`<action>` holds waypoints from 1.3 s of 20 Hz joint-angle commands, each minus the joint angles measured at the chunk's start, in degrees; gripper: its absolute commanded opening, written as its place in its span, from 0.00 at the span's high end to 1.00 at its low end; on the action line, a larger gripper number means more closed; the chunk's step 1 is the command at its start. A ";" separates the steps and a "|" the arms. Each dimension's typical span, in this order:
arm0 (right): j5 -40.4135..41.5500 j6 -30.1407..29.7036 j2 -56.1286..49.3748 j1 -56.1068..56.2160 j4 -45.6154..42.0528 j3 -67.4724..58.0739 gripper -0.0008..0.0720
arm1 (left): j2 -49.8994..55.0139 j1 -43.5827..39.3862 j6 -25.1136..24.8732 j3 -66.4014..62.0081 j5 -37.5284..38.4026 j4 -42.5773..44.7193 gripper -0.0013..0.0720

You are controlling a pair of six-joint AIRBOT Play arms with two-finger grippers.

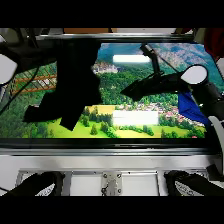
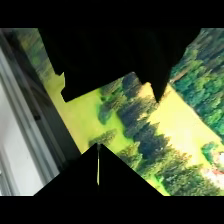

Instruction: Fold the clothes and pants, and hang the long-sleeved shirts on hangers.

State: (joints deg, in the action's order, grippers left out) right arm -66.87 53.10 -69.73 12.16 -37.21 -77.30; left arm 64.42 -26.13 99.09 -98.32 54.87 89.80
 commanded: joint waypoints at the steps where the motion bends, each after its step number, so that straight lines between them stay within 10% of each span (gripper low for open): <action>1: 2.10 4.72 4.50 -10.25 -1.16 -1.77 0.97 | -2.08 -10.29 -0.33 -9.09 -3.58 0.11 0.96; 6: 6.34 13.73 13.86 -26.25 -10.80 -1.75 0.97 | -1.42 -15.39 0.33 -11.63 1.99 5.49 0.96; 13: -0.72 13.81 13.75 -29.79 -13.14 0.61 0.95 | 2.47 10.19 4.48 13.94 14.78 -0.61 0.96; 14: -1.60 13.86 12.85 -29.05 -13.09 1.86 0.77 | 3.19 13.77 4.44 19.76 13.20 -3.13 0.96; 15: -2.25 14.03 11.67 -28.00 -13.09 3.37 0.30 | 4.26 16.94 4.39 25.07 11.47 -5.20 0.96; 16: -2.54 14.03 10.34 -26.75 -13.14 4.90 0.04 | 5.44 19.50 4.37 29.11 10.51 -7.48 0.96; 26: 3.48 20.20 -17.46 -8.81 -24.04 10.75 0.07 | 12.28 27.17 -1.20 36.79 10.03 -14.80 0.96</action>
State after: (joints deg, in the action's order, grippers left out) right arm -66.08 70.22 -79.35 -0.40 -57.49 -67.07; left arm 76.05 0.16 99.29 -62.43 65.06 76.34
